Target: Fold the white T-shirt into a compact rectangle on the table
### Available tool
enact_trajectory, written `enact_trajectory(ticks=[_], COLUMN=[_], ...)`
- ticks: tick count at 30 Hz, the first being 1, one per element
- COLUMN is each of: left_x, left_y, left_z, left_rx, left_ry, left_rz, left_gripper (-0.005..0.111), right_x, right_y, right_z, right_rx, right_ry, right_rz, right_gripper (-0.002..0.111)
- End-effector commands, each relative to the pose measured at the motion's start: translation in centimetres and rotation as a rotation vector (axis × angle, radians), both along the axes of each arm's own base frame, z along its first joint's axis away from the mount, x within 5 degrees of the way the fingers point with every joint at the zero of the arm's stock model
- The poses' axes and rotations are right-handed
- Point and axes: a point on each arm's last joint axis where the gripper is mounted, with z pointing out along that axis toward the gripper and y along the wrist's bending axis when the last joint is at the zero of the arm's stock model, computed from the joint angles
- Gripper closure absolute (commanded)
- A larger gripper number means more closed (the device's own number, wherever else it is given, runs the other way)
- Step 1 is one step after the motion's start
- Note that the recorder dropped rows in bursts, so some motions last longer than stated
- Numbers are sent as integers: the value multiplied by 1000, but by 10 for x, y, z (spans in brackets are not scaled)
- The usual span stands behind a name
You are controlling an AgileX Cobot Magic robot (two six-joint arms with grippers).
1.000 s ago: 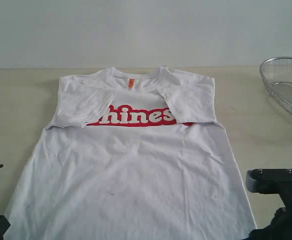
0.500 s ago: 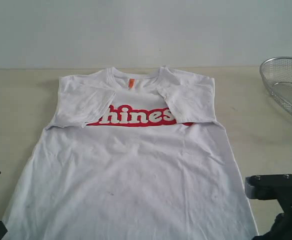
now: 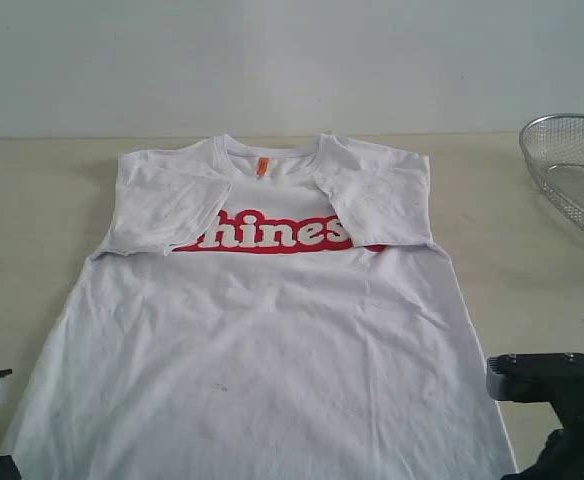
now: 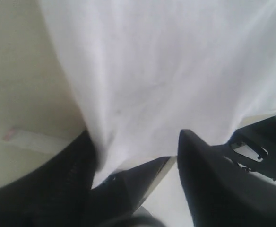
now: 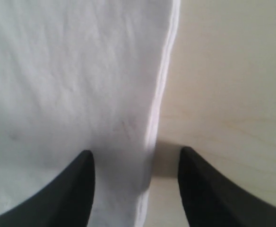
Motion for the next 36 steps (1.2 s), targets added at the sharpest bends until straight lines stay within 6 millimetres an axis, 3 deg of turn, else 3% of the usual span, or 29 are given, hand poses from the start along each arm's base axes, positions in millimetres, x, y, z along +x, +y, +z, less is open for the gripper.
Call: enact_trajectory(ticks=[1, 11, 20, 36], left_x=[5, 8, 12, 12], left_y=[1, 1, -6, -7], left_z=[-12, -13, -12, -12], left_rx=[24, 20, -53, -72], left_ry=[-39, -38, -84, -85], left_rz=[-5, 2, 25, 20], left_gripper=[56, 58, 93, 88], right_x=[0, 0, 0, -1], right_y=[1, 1, 3, 5], right_z=[0, 0, 1, 1], right_rx=[10, 15, 36, 56], right_ry=[-1, -2, 3, 11], right_rz=[3, 10, 16, 30], right_gripper=[60, 60, 60, 60])
